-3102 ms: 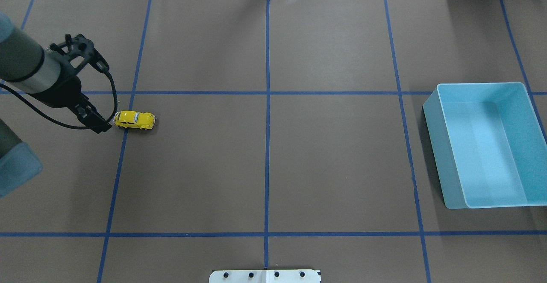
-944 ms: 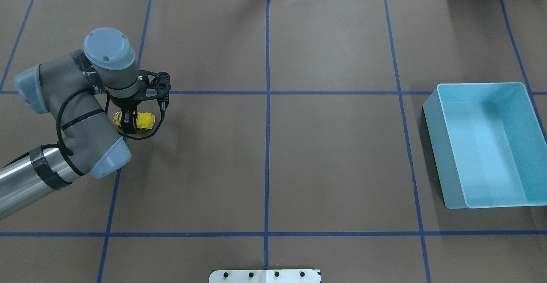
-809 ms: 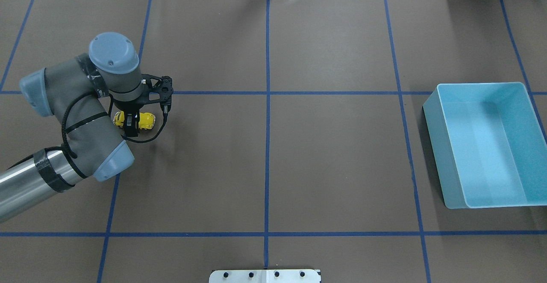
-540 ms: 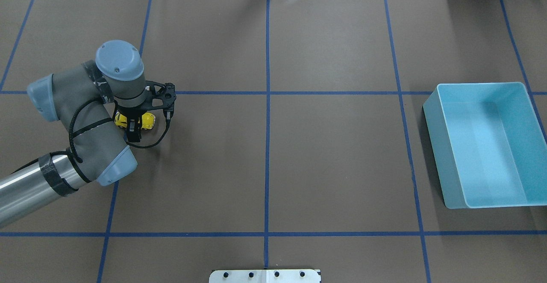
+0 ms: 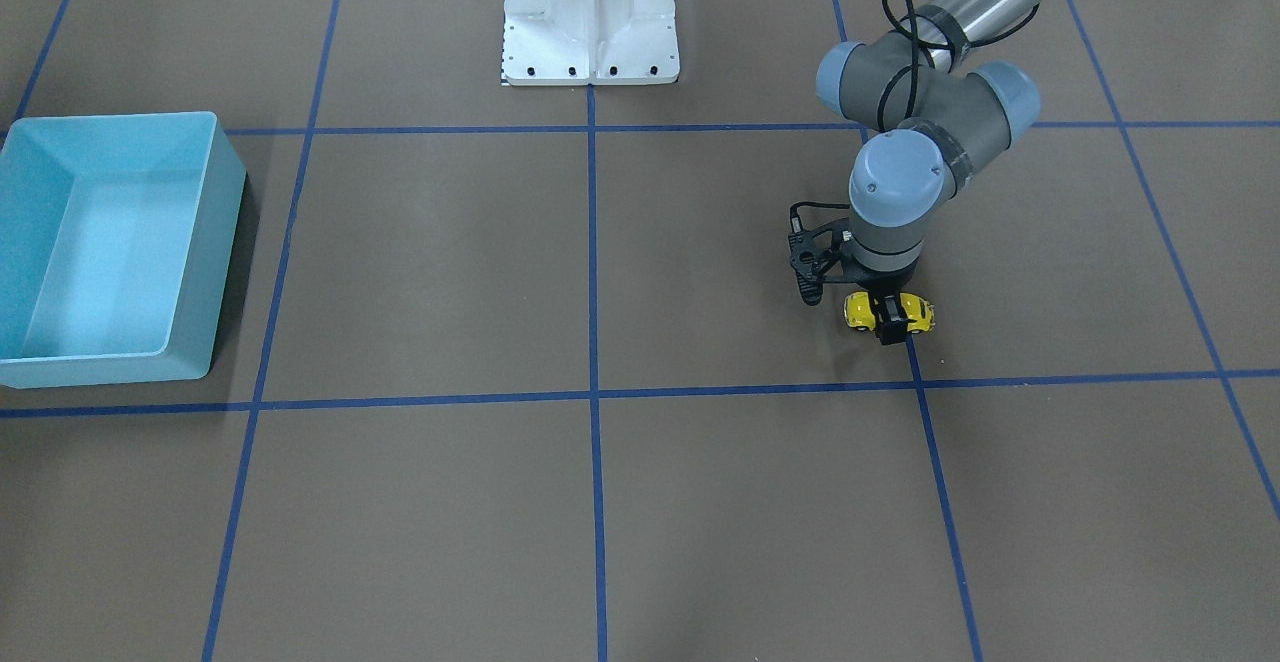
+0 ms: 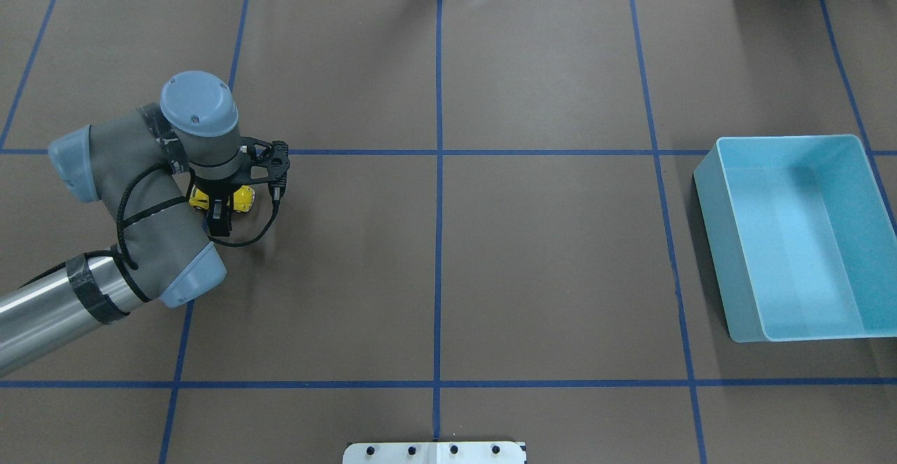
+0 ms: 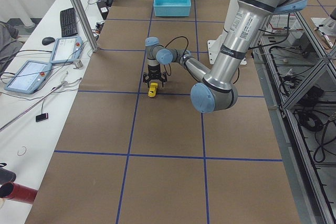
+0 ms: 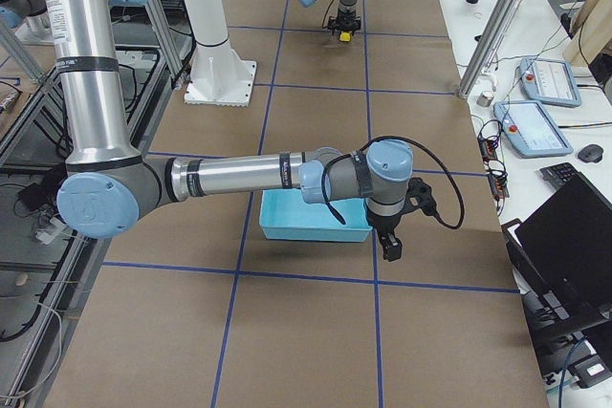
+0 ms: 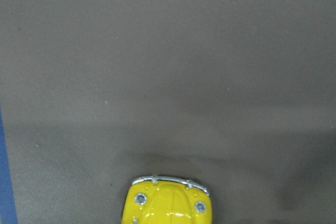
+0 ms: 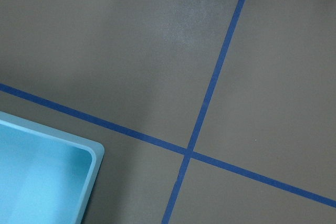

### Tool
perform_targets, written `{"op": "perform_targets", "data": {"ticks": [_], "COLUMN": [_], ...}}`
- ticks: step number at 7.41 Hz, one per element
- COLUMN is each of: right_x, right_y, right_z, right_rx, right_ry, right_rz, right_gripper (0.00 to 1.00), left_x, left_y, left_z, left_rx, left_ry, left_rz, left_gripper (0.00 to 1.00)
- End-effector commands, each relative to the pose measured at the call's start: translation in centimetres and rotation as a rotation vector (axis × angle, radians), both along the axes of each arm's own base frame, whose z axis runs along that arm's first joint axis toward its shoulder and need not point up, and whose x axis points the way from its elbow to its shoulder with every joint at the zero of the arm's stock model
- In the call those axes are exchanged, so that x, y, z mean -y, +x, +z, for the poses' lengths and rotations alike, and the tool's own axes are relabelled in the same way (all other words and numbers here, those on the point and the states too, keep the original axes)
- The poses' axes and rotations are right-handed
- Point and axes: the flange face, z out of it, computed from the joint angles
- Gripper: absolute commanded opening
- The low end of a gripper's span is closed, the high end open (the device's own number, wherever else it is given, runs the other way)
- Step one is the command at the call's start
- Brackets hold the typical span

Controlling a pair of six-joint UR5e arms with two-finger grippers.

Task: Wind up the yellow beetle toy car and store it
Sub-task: 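Close the left gripper on the car, pressing it onto the table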

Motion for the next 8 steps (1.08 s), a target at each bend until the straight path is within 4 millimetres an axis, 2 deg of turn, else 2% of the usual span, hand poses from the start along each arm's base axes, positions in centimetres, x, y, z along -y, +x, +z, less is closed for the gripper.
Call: {"op": "perform_targets", "data": {"ticks": [1,2,5,6,7,8], "right_x": [-0.06,-0.06,-0.06,-0.06,-0.06,-0.06], "right_y": [0.00,0.00,0.00,0.00,0.00,0.00], "right_z": [0.08,0.08,0.01,0.01,0.01,0.01], "right_rx": [0.000,0.000,0.000,0.000,0.000,0.000], "right_ry": [-0.002,-0.002,0.000,0.000,0.000,0.000], "right_rz": [0.000,0.000,0.000,0.000,0.000,0.000], "right_gripper": [1.00,1.00,1.00,1.00,1.00,1.00], "left_x": [0.51,0.56,0.76,0.84,1.02,1.12], "left_y": [-0.58,-0.52,-0.45,-0.37,-0.32,-0.20], "left_z": [0.10,0.15,0.38,0.32,0.23,0.06], "left_rx": [0.001,0.003,0.007,0.007,0.007,0.006], "left_ry": [0.000,-0.001,-0.007,-0.007,-0.007,-0.006], "left_rz": [-0.009,-0.009,-0.014,-0.014,-0.015,-0.015], "left_gripper": [0.93,0.85,0.82,0.76,0.61,0.35]}}
